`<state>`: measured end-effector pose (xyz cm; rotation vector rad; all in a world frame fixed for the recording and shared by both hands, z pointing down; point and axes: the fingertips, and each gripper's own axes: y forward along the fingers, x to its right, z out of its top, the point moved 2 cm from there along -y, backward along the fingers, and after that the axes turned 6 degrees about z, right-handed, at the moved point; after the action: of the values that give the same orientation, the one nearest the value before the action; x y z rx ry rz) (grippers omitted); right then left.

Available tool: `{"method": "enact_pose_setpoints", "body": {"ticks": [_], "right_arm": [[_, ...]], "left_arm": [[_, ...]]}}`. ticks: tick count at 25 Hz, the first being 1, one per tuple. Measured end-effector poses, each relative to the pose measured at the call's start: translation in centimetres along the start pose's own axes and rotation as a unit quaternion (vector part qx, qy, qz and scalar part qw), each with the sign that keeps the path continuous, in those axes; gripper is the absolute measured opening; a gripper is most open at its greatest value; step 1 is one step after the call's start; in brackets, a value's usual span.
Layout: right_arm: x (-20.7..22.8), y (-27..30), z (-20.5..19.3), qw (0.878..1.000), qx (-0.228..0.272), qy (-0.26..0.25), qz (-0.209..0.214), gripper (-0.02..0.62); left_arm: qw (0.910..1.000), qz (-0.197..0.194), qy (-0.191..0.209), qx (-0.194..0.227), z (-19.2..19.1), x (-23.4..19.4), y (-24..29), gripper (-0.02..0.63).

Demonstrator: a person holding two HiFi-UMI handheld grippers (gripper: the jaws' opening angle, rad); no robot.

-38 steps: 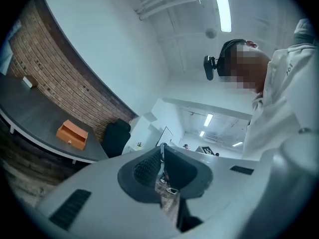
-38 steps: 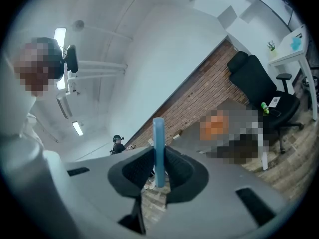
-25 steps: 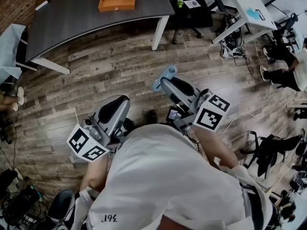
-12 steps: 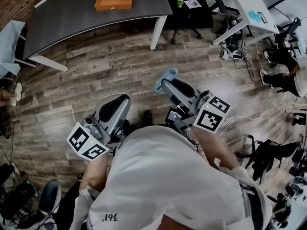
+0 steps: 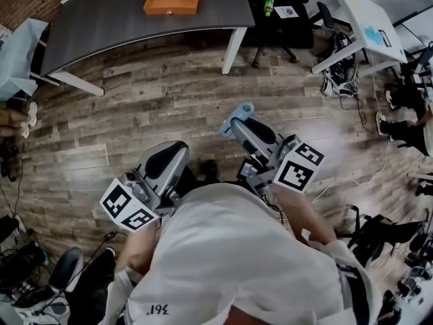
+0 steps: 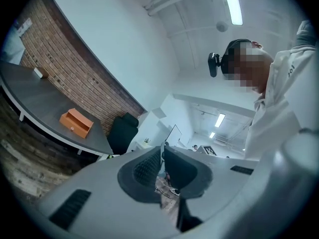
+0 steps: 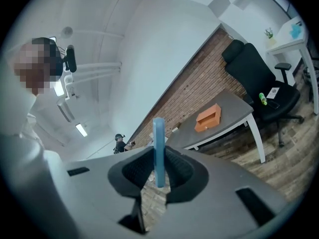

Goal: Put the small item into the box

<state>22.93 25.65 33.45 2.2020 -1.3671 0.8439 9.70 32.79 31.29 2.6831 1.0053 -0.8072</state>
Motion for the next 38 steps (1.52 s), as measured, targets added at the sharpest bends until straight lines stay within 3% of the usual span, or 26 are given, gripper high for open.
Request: {"method": "enact_pose_setpoints", "body": {"ticks": [9,24,38], "right_arm": [[2.3,4.7,2.2,1.0,0.016,-0.011,-0.012,0.077],[4.2,18.8,6.3,0.997,0.031,-0.027,-0.064,0.077],[4.5,26.3,7.1,0.995,0.024,-0.056,-0.079,0.077]], "left_arm": [[0.9998,-0.017,-0.01,-0.005,2.1,-5.3,2.1,0.031],[0.9969,-0.071,-0.009,-0.033,12.1,-18.2,4.5,0.031],[0.9955,-0.089,-0.009,-0.032,16.2,-24.5,3.8,0.031]]}}
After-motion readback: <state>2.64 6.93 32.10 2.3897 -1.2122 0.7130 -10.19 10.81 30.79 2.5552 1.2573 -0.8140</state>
